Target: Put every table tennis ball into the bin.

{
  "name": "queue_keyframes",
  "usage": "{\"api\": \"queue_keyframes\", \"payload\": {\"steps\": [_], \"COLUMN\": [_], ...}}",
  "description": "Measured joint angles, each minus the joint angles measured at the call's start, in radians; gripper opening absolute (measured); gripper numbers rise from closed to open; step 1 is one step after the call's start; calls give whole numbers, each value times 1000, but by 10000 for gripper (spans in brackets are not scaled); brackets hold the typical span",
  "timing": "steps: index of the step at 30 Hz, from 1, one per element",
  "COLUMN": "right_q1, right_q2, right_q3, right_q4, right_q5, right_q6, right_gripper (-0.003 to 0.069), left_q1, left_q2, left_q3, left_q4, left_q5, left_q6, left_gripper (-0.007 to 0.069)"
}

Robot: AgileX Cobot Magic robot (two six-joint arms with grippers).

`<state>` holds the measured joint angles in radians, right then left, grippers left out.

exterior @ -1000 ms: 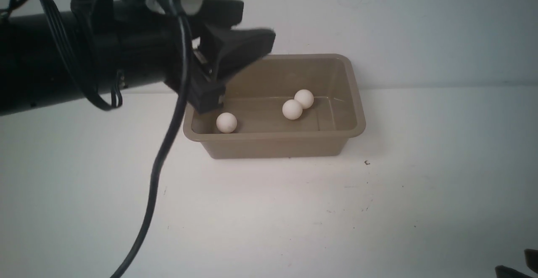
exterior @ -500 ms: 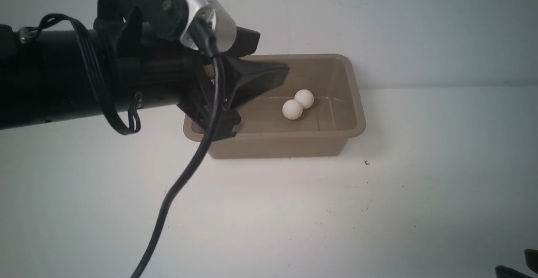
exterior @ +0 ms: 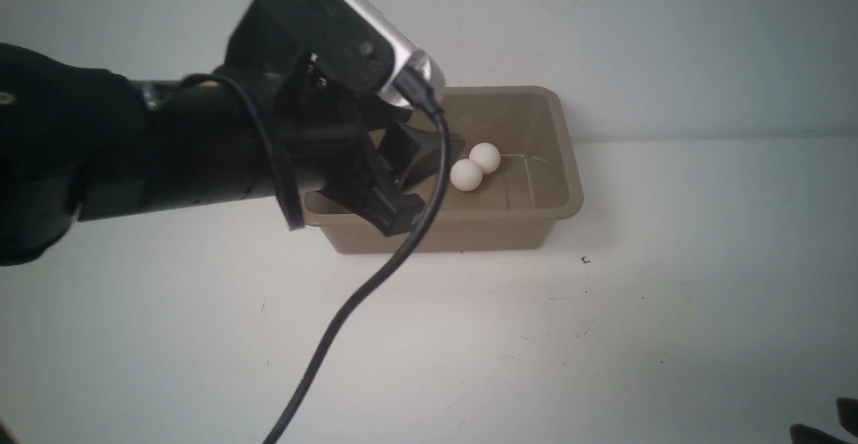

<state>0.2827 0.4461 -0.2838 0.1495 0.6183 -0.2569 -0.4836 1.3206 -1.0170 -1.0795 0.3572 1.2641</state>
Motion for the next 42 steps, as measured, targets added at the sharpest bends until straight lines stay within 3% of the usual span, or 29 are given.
{"api": "queue_keyframes", "payload": {"steps": [11, 20, 26, 31, 36, 42], "right_q1": [0, 0, 0, 0, 0, 0], "right_q2": [0, 0, 0, 0, 0, 0], "right_q3": [0, 0, 0, 0, 0, 0], "right_q4": [0, 0, 0, 0, 0, 0], "right_q5": [0, 0, 0, 0, 0, 0], "right_q6": [0, 0, 0, 0, 0, 0], "right_gripper": [315, 315, 315, 315, 315, 315], "left_q1": [-3, 25, 259, 534, 665, 677], "left_q2": [99, 1, -240, -470, -732, -1017], "left_q3": [0, 5, 7, 115, 391, 737], "left_q4": [-133, -155, -110, -68, -20, -83], "left_q5": [-142, -152, 61, 190, 139, -74], "left_q6": [30, 58, 45, -82, -145, -154], "left_gripper": [394, 394, 394, 394, 394, 394]}}
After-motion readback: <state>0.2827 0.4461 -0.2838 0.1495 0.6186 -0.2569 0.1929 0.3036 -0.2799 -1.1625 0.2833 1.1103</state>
